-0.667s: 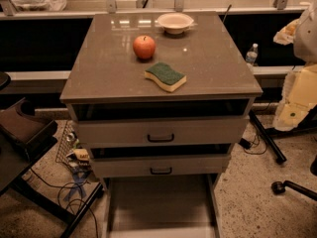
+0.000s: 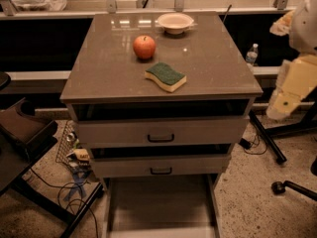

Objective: Place apple into bottom drawer

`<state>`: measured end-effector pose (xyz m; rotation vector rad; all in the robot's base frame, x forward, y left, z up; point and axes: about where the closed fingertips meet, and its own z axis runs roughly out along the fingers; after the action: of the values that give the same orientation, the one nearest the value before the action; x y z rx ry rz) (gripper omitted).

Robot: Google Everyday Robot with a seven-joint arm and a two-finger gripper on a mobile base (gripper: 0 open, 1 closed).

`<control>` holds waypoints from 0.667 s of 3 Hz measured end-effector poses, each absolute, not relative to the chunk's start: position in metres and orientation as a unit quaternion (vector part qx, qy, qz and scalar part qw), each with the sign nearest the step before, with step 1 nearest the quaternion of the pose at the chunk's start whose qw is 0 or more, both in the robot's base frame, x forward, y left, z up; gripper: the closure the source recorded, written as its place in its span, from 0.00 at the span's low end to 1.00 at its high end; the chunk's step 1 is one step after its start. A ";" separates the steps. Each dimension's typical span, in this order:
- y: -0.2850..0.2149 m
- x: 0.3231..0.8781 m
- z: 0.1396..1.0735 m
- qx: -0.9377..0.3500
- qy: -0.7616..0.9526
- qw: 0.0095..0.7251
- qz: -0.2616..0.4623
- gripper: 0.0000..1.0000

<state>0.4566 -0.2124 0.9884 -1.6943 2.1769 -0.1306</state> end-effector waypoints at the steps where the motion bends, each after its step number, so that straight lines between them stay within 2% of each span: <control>1: -0.197 0.513 1.004 -0.613 0.748 0.249 -0.045 0.00; 2: -0.171 0.582 1.017 -0.618 0.717 0.321 -0.019 0.00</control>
Offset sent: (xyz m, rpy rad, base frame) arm 0.2502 0.0807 0.0953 0.4906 -0.4047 0.2076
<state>0.5820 -0.1710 1.0166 -1.6235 1.8844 -0.0488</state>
